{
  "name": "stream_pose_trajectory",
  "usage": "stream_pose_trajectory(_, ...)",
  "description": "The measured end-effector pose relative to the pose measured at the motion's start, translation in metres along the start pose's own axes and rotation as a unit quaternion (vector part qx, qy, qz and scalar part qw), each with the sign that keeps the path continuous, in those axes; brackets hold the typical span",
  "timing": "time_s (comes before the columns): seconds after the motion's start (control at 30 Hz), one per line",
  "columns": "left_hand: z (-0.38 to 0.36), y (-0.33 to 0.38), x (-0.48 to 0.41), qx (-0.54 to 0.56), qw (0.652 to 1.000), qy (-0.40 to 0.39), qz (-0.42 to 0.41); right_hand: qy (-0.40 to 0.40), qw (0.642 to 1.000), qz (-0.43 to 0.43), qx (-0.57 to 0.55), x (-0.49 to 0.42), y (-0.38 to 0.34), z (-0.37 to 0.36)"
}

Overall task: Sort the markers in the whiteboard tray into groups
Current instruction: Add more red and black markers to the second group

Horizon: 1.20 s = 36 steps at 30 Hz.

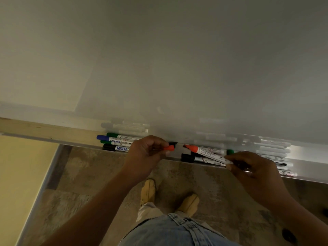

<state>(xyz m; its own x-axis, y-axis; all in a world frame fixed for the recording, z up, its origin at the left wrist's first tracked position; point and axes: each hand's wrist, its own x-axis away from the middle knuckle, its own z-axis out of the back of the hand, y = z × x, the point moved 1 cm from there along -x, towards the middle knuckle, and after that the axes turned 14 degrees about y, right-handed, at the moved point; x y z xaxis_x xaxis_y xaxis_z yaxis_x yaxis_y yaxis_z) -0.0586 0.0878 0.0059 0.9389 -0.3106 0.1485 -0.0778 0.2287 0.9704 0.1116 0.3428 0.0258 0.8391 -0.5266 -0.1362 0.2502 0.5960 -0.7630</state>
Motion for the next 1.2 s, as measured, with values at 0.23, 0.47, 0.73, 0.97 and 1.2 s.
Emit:
stream_pose_trajectory(0.23,-0.002,0.01,0.002,0.011,0.999,-0.008,-0.033,-0.009,0.999,0.031,0.013,-0.002,-0.012,0.008)
stream_pose_trajectory(0.47,-0.004,0.012,0.006,0.018,0.999,-0.024,-0.037,-0.026,0.994,0.085,0.057,-0.003,-0.019,0.006)
stream_pose_trajectory(0.73,-0.002,0.014,0.009,0.002,0.998,-0.031,-0.056,-0.017,0.993,0.1,0.067,-0.003,-0.021,0.004)
stream_pose_trajectory(0.97,-0.006,0.02,0.014,-0.008,0.997,-0.045,-0.06,-0.015,0.991,0.118,0.06,-0.003,-0.02,0.001)
stream_pose_trajectory(1.2,-0.009,0.031,0.02,0.007,0.997,-0.072,-0.016,-0.066,0.993,0.093,0.0,-0.001,-0.035,-0.002)
